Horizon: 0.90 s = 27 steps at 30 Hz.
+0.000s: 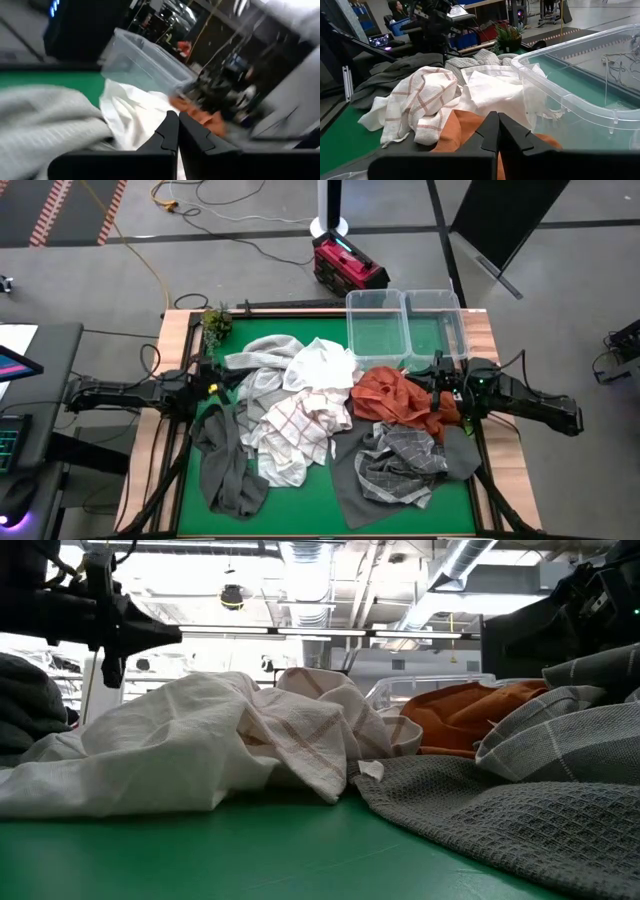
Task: Sort towels by color in basket
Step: Put the left dark gray towel into the left transparent bin
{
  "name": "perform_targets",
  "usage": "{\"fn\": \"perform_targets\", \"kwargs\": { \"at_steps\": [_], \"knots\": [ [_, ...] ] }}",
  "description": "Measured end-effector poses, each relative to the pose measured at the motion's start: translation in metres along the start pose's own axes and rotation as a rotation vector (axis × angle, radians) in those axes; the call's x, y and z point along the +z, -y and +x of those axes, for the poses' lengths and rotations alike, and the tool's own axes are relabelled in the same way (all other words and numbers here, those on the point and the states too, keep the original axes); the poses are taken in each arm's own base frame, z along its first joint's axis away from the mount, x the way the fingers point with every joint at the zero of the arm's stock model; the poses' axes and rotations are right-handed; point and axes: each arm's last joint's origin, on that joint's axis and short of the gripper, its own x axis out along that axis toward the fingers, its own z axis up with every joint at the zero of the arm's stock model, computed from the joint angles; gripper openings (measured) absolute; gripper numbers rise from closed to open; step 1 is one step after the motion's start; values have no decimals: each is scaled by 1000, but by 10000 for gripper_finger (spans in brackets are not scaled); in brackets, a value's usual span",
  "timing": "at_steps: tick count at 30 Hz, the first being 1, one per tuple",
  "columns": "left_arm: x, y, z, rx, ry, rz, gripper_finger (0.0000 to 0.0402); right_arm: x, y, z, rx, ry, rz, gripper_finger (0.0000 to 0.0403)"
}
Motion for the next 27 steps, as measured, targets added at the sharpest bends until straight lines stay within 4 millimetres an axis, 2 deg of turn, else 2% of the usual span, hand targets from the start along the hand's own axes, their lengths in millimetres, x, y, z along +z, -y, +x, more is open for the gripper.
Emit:
{"fn": "perform_targets", "kwargs": {
  "at_steps": [2,6,9,14,17,19,21,24,27],
  "knots": [
    [1,0,0,-1,3,-59,0,0,0,0,0,0,0,32],
    [-1,-1,0,11,-8,-28,0,0,0,0,0,0,0,32],
    [0,0,0,12,-2,-83,0,0,0,0,0,0,0,32],
    [2,1,0,6,16,-257,0,0,0,0,0,0,0,32],
    [1,1,0,6,15,-453,0,1,0,0,1,10,0,32],
    [2,1,0,6,16,-578,0,7,-1,0,13,74,14,32],
    [2,1,0,8,28,-620,0,18,-3,-2,39,193,87,32],
    [8,4,0,-27,90,-583,0,37,-5,-7,86,388,265,32],
    [23,14,-3,-134,216,-506,0,51,-6,-15,156,548,399,32]
  ]
}}
